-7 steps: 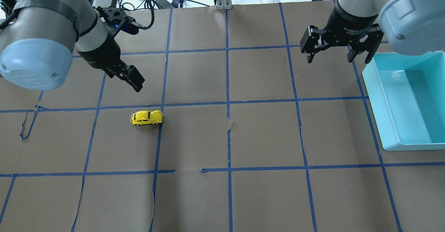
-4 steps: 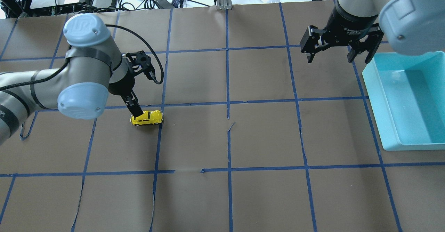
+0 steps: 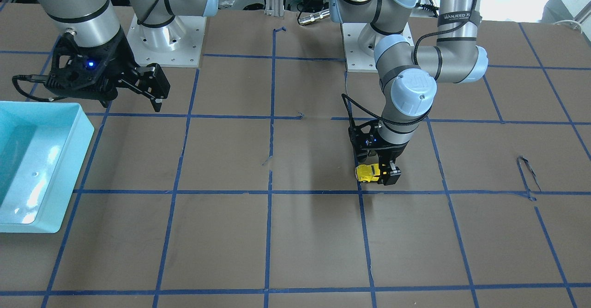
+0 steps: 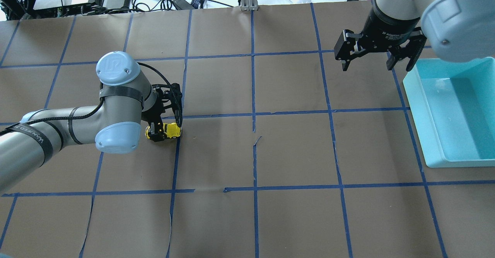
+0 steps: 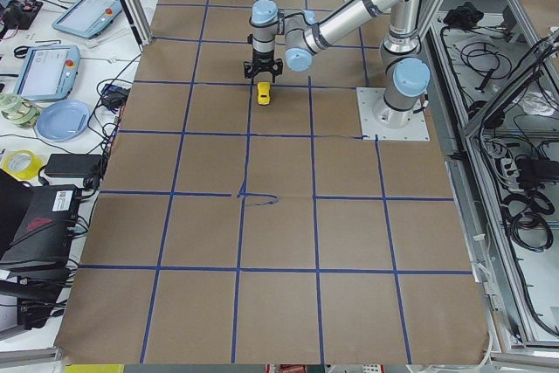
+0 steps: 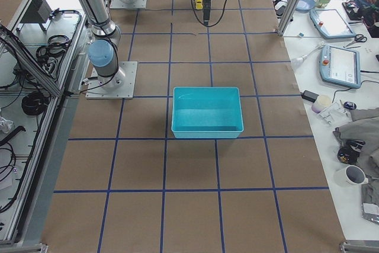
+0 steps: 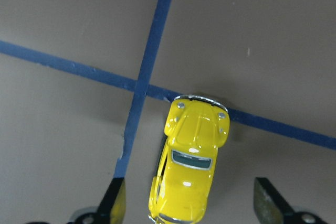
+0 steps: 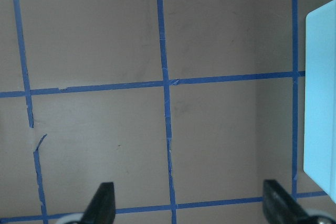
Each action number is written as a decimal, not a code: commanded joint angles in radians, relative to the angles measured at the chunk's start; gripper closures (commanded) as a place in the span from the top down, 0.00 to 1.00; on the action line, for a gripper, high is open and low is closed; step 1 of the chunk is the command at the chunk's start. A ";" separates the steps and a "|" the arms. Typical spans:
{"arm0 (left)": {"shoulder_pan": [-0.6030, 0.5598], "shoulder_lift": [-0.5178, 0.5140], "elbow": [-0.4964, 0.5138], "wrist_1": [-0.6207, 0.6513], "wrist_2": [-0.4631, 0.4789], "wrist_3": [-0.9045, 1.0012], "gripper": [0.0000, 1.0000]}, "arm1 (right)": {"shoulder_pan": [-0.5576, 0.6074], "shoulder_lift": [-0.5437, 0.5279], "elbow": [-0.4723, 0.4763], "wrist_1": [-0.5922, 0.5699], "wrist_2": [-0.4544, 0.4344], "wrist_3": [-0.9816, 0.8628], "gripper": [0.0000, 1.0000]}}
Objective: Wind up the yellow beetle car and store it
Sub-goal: 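Press the car down with the left gripper and drag it toward the robot, then keep dragging the pressed car backward with the left gripper to wind it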
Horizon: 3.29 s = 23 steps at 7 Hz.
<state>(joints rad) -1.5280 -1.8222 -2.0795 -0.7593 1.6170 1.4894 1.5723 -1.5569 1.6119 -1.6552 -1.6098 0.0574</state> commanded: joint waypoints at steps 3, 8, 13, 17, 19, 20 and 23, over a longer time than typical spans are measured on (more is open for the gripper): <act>0.009 -0.045 0.006 0.023 0.007 0.061 0.73 | 0.000 -0.002 0.006 0.000 -0.001 0.001 1.00; 0.009 -0.065 0.010 0.025 0.007 0.065 0.66 | -0.002 0.000 0.008 -0.002 -0.002 -0.001 1.00; 0.009 -0.066 0.022 0.018 0.011 0.091 0.48 | 0.000 -0.002 0.011 -0.005 -0.007 0.001 1.00; 0.086 -0.075 0.019 0.018 -0.003 0.097 0.48 | 0.000 -0.002 0.011 -0.006 -0.005 -0.001 1.00; 0.127 -0.075 0.012 0.018 0.007 0.161 0.48 | -0.002 -0.002 0.011 -0.005 -0.008 -0.002 1.00; 0.141 -0.075 0.012 0.018 0.007 0.167 0.48 | 0.000 -0.002 0.011 -0.008 -0.007 -0.002 1.00; 0.167 -0.072 0.003 0.020 0.009 0.210 0.48 | -0.002 0.000 0.011 -0.008 -0.007 -0.002 1.00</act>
<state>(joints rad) -1.3763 -1.8962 -2.0702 -0.7406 1.6267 1.6827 1.5721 -1.5583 1.6230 -1.6620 -1.6151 0.0553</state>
